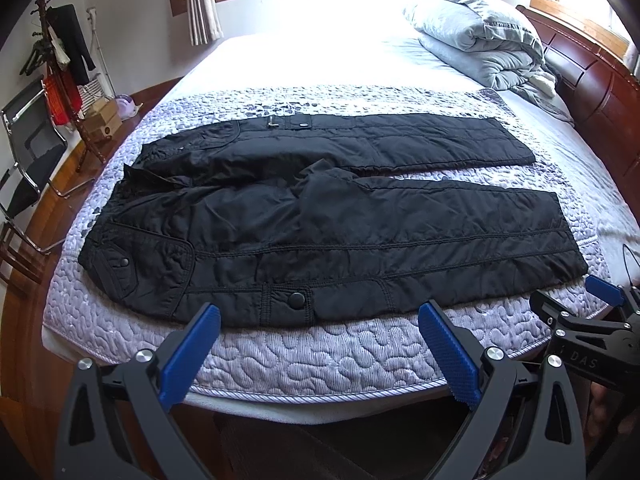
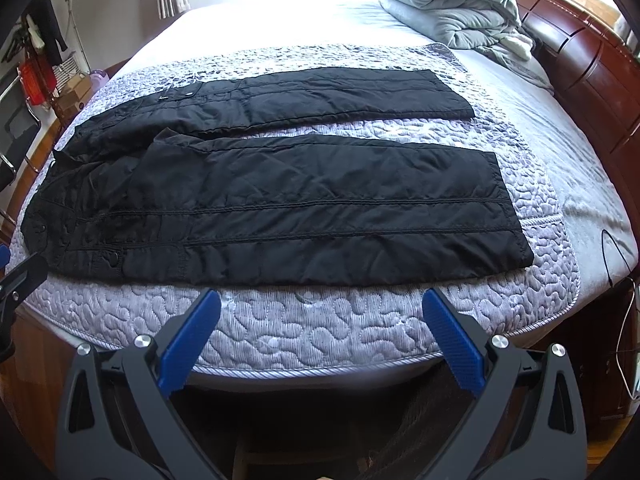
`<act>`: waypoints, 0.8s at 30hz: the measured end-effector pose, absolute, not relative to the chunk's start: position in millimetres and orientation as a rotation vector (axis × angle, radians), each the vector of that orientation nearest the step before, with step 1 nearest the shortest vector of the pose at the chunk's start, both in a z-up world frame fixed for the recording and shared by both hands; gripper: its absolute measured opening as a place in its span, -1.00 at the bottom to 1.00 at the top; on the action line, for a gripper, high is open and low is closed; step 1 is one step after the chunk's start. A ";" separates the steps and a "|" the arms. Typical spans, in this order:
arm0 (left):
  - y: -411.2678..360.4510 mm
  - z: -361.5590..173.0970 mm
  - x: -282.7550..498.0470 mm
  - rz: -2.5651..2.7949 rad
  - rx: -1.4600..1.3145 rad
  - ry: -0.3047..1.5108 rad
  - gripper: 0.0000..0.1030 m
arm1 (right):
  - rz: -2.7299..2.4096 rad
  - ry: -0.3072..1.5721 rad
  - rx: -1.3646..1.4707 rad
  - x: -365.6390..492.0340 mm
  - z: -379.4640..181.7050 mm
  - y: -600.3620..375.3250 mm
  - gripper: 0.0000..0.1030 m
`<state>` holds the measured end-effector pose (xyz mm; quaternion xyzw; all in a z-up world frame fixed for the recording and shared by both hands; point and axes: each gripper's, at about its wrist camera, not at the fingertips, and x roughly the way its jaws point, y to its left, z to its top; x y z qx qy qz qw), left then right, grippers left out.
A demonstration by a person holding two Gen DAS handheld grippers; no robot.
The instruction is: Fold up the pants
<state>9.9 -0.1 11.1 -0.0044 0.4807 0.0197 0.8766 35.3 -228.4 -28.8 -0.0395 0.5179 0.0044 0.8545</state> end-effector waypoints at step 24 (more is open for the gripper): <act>248.3 5.2 263.7 0.219 -0.302 1.125 0.93 | -0.014 1.210 -0.170 386.5 -18.4 -391.6 0.95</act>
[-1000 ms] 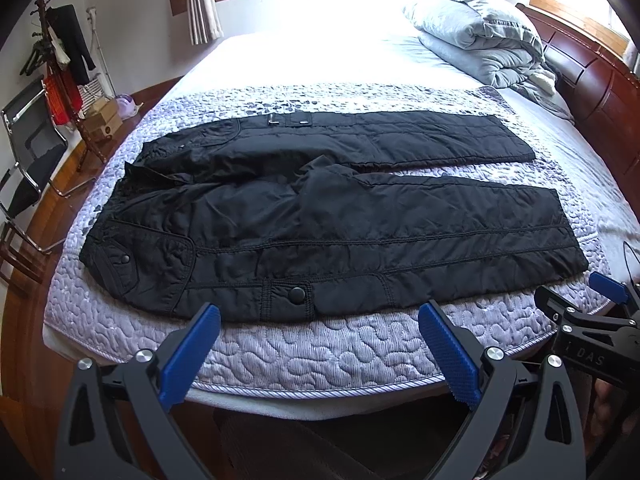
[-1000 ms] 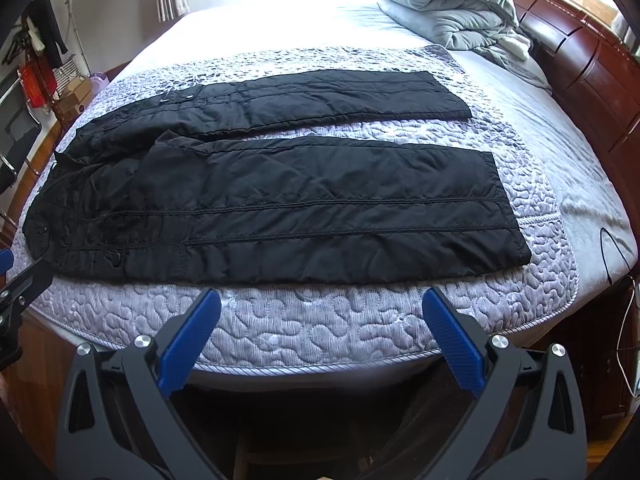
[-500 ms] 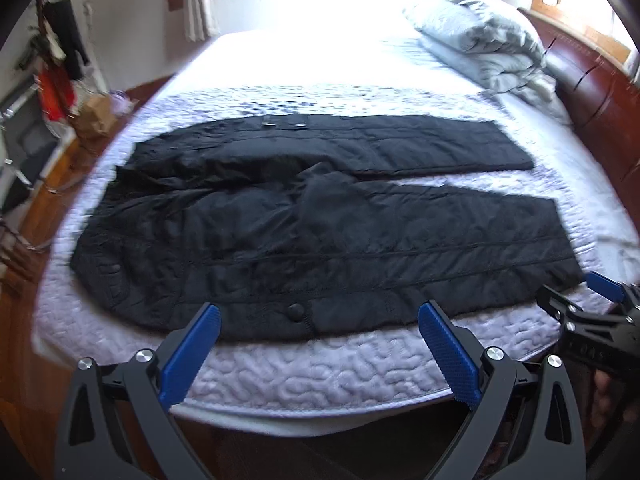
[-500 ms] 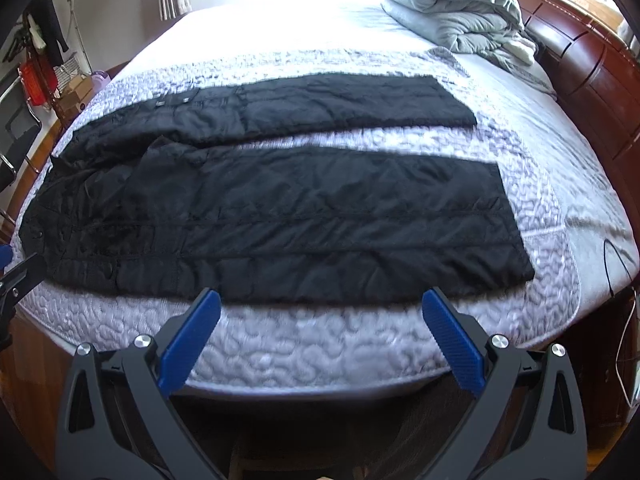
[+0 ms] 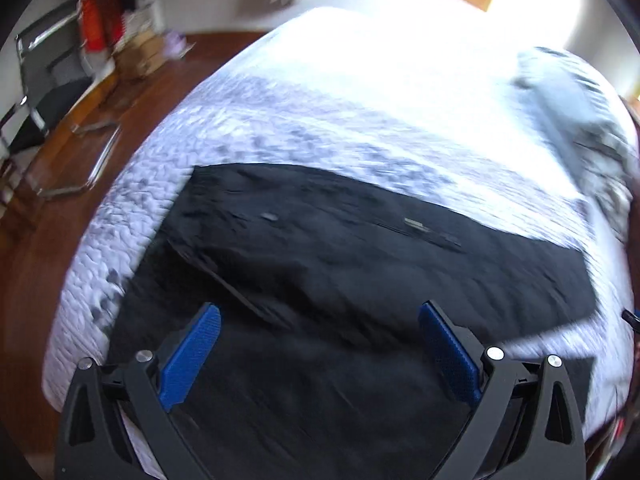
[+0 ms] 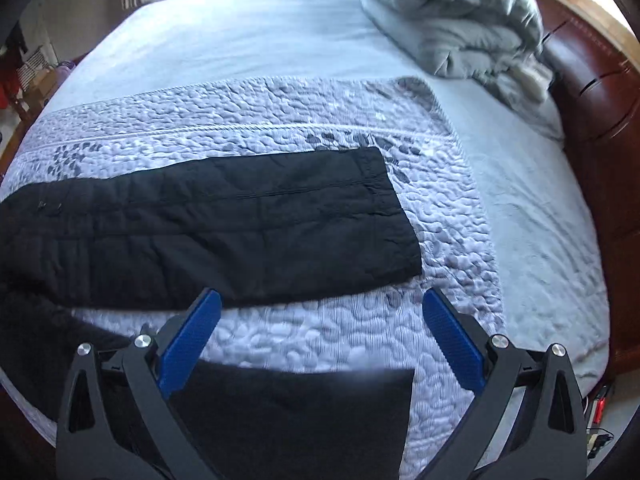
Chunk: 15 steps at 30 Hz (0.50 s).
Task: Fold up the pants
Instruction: 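Grasp the waistband with the left tool while the right tool grasps the leg hems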
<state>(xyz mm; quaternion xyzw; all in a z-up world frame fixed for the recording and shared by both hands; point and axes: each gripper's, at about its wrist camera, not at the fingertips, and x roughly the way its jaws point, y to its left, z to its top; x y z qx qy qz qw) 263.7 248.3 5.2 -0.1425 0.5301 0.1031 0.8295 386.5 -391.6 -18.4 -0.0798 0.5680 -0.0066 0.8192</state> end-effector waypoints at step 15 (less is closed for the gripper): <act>352.3 -126.2 385.4 0.285 -0.616 1.350 0.93 | 0.111 1.388 0.095 582.5 -148.5 -473.9 0.95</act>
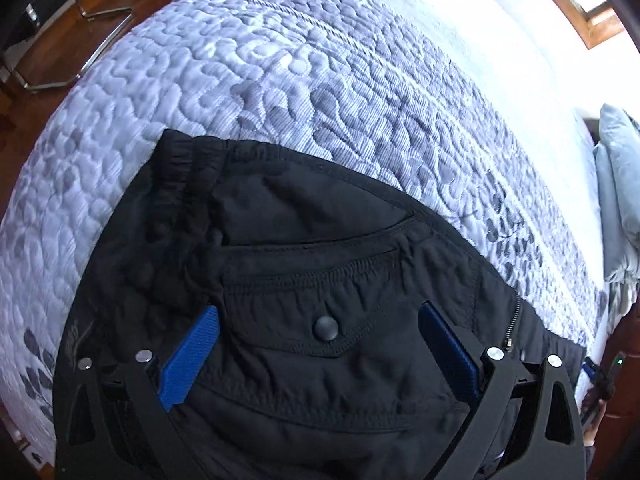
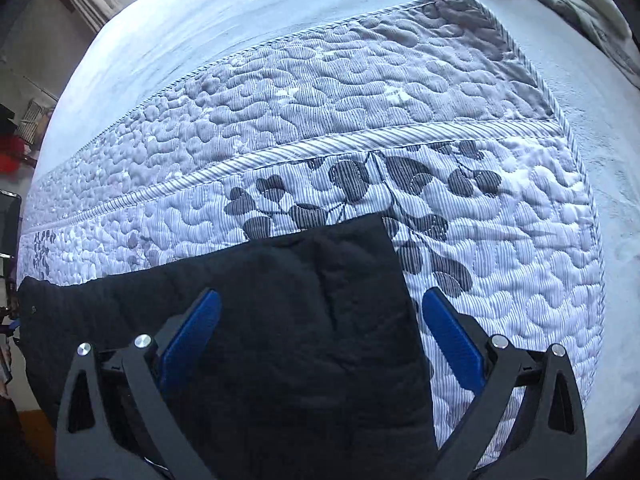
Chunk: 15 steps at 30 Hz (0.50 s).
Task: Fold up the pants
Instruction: 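Grasp the waistband with the left tool while the right tool grasps the leg hems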
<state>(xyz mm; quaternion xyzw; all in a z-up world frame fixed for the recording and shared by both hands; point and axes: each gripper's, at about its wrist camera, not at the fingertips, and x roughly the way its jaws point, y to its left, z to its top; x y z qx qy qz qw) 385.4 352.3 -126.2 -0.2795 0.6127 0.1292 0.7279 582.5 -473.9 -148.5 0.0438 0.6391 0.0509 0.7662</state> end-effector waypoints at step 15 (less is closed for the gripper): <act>294.4 -151.7 408.7 0.358 -0.248 1.470 0.32 | 0.073 1.356 -0.115 575.9 -165.3 -423.2 -0.48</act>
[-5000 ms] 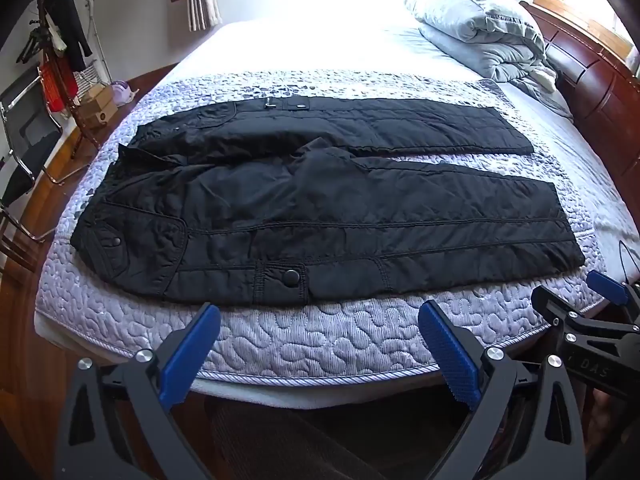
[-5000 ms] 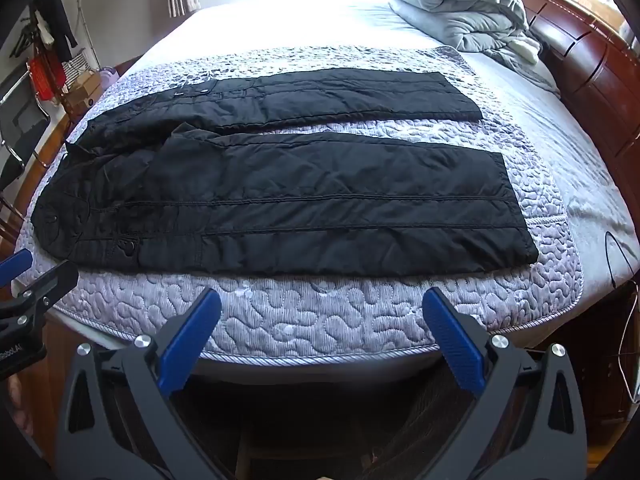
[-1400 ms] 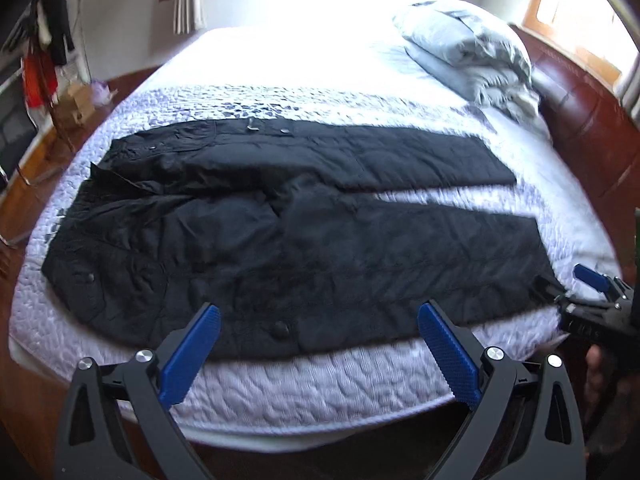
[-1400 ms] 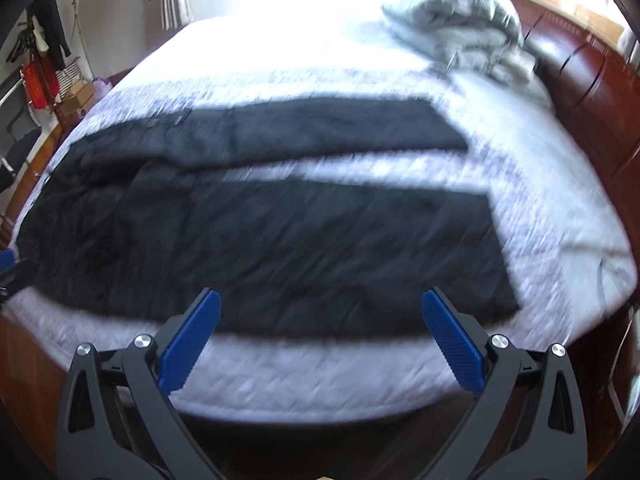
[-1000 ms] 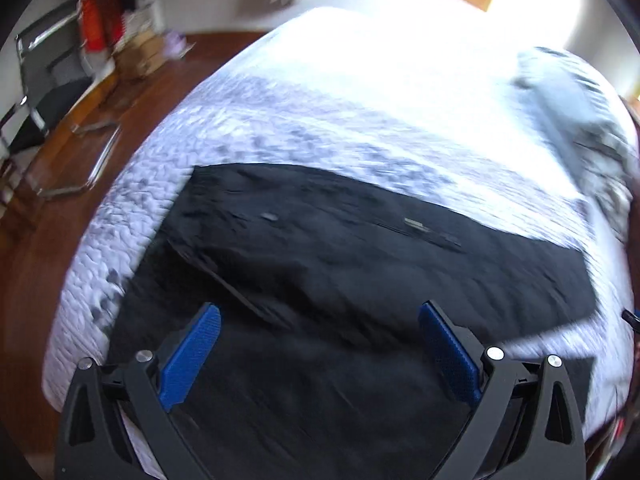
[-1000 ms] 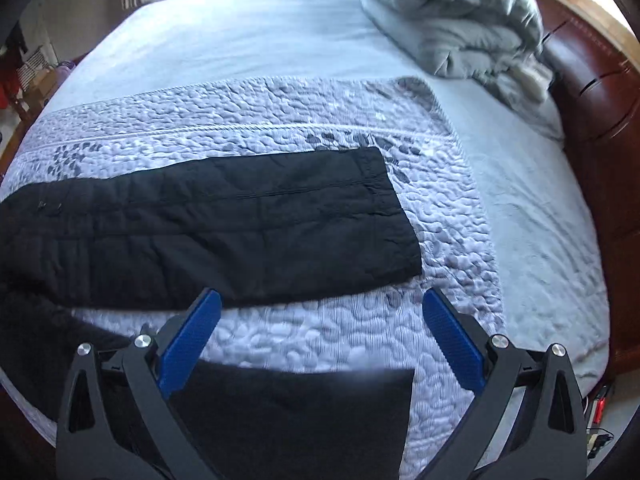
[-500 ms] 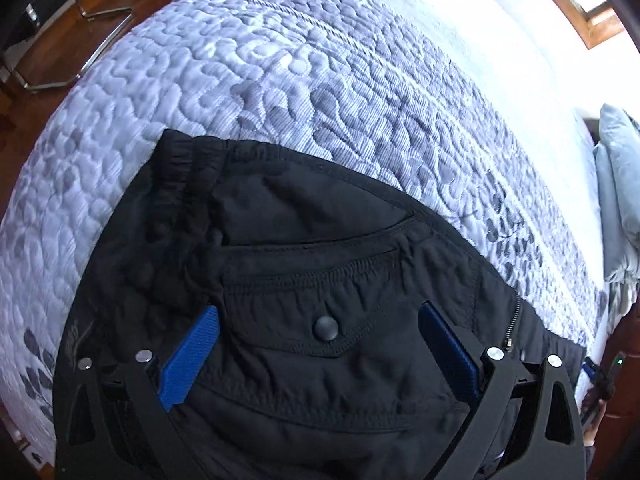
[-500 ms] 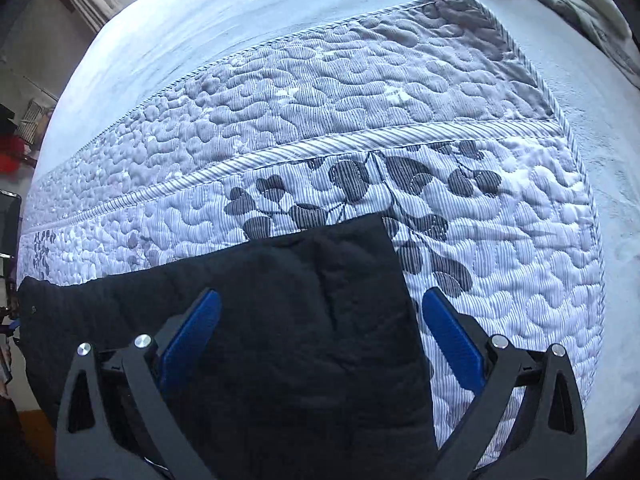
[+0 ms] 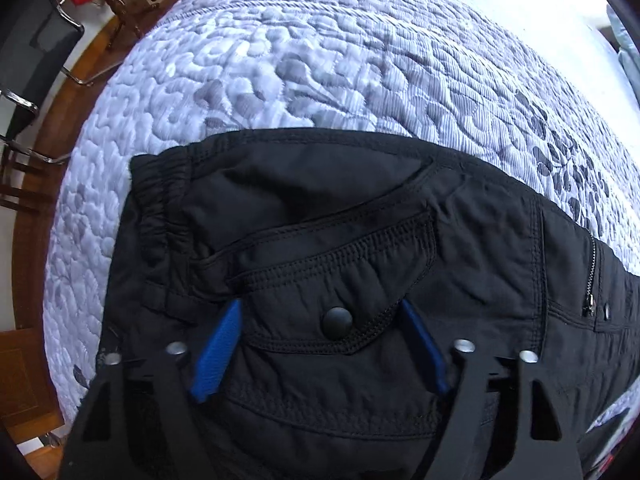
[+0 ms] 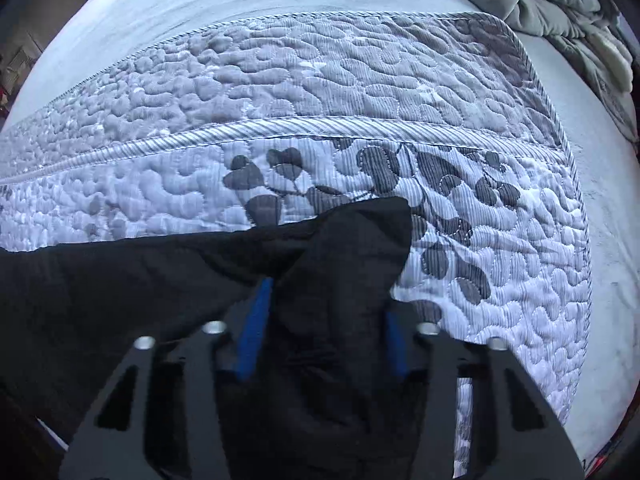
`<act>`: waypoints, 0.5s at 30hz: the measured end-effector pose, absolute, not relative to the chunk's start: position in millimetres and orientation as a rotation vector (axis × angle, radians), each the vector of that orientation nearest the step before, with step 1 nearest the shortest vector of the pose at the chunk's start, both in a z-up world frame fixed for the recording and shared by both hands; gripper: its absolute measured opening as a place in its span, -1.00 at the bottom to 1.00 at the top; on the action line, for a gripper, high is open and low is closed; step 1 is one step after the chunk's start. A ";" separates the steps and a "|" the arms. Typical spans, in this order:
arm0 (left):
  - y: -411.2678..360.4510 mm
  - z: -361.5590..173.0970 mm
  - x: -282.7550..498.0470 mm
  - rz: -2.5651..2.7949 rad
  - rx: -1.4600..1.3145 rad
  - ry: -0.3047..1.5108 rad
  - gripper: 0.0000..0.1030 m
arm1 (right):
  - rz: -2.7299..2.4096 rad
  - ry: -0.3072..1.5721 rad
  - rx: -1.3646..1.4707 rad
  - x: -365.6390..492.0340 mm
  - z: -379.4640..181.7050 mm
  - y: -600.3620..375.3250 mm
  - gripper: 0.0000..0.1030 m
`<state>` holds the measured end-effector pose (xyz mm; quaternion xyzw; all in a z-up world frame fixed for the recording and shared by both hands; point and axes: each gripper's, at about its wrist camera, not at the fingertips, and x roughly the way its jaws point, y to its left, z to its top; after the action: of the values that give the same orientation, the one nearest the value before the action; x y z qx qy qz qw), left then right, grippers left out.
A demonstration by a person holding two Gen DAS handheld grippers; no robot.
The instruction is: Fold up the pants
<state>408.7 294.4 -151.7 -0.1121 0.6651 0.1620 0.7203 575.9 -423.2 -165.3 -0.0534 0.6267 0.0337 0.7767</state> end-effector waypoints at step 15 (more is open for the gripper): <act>267.1 -55.3 338.3 0.193 -0.333 1.074 -0.71 | 0.191 1.098 -0.015 516.8 -69.3 -445.3 -0.84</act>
<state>338.3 267.1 -55.3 -0.1575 0.5084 0.0915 0.8417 516.8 -445.3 -69.3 -0.0071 0.5211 0.0908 0.8486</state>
